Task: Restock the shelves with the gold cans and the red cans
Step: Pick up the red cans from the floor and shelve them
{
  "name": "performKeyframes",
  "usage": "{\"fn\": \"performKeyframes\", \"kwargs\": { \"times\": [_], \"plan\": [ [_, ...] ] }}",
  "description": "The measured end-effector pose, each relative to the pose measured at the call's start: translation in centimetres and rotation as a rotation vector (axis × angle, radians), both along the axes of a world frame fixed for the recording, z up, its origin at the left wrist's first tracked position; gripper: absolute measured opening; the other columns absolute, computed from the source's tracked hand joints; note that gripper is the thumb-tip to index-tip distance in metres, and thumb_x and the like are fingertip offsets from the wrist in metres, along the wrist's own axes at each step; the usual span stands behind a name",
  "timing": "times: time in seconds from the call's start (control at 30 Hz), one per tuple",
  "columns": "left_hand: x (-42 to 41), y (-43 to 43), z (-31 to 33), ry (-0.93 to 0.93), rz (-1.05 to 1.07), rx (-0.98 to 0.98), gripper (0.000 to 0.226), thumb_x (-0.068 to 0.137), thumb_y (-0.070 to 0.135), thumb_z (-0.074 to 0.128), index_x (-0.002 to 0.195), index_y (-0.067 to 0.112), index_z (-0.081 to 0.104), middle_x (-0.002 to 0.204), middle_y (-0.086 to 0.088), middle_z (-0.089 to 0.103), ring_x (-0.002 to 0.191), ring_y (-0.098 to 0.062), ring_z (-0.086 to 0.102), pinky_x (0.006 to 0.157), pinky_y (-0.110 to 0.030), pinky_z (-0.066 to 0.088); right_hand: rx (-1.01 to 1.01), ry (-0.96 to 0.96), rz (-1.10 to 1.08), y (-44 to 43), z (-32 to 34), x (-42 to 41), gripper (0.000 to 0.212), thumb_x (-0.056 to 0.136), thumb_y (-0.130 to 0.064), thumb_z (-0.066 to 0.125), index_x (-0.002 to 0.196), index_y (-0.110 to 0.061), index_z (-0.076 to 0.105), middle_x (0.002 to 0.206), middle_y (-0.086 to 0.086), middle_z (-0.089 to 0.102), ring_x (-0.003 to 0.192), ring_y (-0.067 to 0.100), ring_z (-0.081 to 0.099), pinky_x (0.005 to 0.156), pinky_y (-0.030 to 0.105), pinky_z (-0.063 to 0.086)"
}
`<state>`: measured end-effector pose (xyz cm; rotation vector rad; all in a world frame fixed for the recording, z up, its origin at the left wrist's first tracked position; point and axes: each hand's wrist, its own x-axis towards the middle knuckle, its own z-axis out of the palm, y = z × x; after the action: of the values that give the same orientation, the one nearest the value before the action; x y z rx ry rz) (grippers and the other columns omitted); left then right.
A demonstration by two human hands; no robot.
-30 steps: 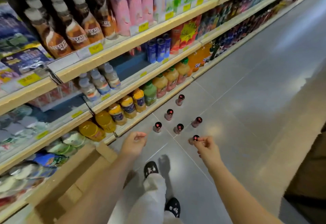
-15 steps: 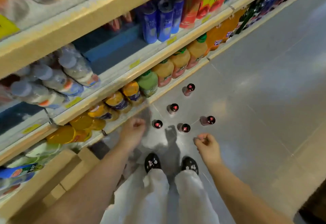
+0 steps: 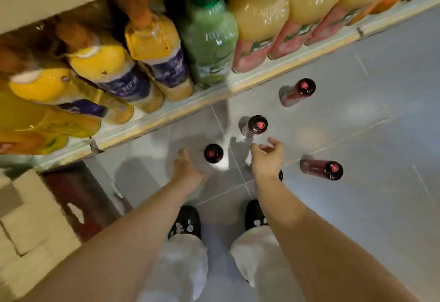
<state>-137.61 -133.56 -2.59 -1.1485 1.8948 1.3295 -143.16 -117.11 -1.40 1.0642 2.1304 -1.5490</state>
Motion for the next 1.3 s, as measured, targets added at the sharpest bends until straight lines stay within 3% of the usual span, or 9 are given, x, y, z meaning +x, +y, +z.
{"fn": "performKeyframes", "kwargs": {
  "times": [0.17,0.33,0.43,0.63,0.73,0.83,1.03,1.17,1.3],
  "plan": [
    [0.7,0.8,-8.1,0.142,-0.185,-0.052,0.109,0.060,0.018,0.085,0.141,0.028,0.013,0.139,-0.006,0.025,0.120,-0.022,0.036,0.090,-0.031,0.038,0.052,-0.102,0.121,0.5,-9.0,-2.5,0.085,0.077,-0.022,0.074,0.144,-0.011,0.023,0.134,0.016,0.045,0.118,0.031,0.051,0.103,0.042,0.040],
    [0.8,0.9,-13.0,0.343,-0.082,-0.111,0.102,0.048,0.028,0.091,0.128,0.026,0.028,0.124,-0.002,0.038,0.110,-0.023,0.047,0.094,-0.039,0.046,0.106,-0.103,0.208,1.7,-13.3,-5.2,0.096,0.068,-0.022,0.082,0.144,-0.010,0.024,0.139,0.019,0.043,0.123,0.033,0.047,0.095,0.035,0.041],
    [0.1,1.1,-14.9,0.436,-0.145,-0.154,0.096,0.043,0.037,0.091,0.120,0.026,0.035,0.124,-0.003,0.043,0.108,-0.018,0.049,0.092,-0.033,0.045,0.040,-0.157,0.218,2.3,-14.5,-6.2,0.097,0.069,-0.017,0.082,0.144,-0.011,0.022,0.141,0.017,0.041,0.125,0.035,0.045,0.102,0.047,0.041],
    [-1.3,3.2,-15.1,0.527,0.009,-0.127,0.067,0.051,0.027,0.090,0.097,0.029,0.042,0.087,0.019,0.050,0.078,-0.004,0.050,0.061,-0.006,0.034,-0.066,-0.107,0.137,2.4,-15.5,-6.2,0.086,0.067,-0.016,0.084,0.135,-0.012,0.032,0.132,0.015,0.049,0.119,0.032,0.049,0.104,0.046,0.040],
    [-1.4,2.9,-15.3,0.523,0.127,-0.065,0.063,0.056,0.013,0.088,0.100,0.024,0.045,0.087,0.015,0.053,0.084,-0.008,0.052,0.061,-0.001,0.032,0.026,-0.069,0.143,2.3,-16.1,-6.4,0.082,0.062,-0.022,0.087,0.128,-0.008,0.042,0.123,0.013,0.056,0.113,0.031,0.055,0.100,0.046,0.044],
    [-2.1,1.6,-15.2,0.479,0.185,-0.039,0.066,0.058,0.009,0.086,0.107,0.025,0.043,0.095,0.008,0.055,0.092,-0.012,0.052,0.079,-0.019,0.039,0.051,-0.002,0.158,1.5,-16.2,-7.7,0.070,0.061,-0.019,0.088,0.121,-0.008,0.053,0.114,0.010,0.064,0.106,0.026,0.060,0.095,0.039,0.048],
    [-2.4,-1.1,-14.4,0.422,0.355,0.041,0.072,0.067,0.015,0.080,0.126,0.007,0.039,0.114,-0.009,0.059,0.103,-0.023,0.059,0.081,-0.036,0.050,-0.025,0.203,0.218,0.5,-15.8,-6.1,0.050,0.069,-0.024,0.082,0.108,-0.020,0.050,0.102,-0.001,0.062,0.094,0.017,0.060,0.084,0.030,0.047],
    [-2.1,-2.3,-11.4,0.481,0.260,0.119,0.070,0.067,0.023,0.081,0.124,0.022,0.041,0.106,0.007,0.061,0.094,-0.010,0.059,0.074,-0.026,0.047,-0.066,0.377,0.296,-1.0,-12.5,-5.6,0.036,0.065,-0.037,0.078,0.089,-0.035,0.051,0.089,-0.015,0.063,0.078,-0.007,0.061,0.067,0.014,0.043],
    [-3.6,-3.1,-5.7,0.639,0.084,0.069,0.058,0.052,0.031,0.085,0.101,0.036,0.053,0.097,0.012,0.069,0.090,-0.008,0.067,0.074,-0.027,0.052,0.055,0.605,0.441,-1.3,-7.0,-7.0,0.038,0.061,-0.051,0.073,0.089,-0.036,0.053,0.095,-0.007,0.063,0.087,0.002,0.060,0.074,0.026,0.049]
  ]
}}
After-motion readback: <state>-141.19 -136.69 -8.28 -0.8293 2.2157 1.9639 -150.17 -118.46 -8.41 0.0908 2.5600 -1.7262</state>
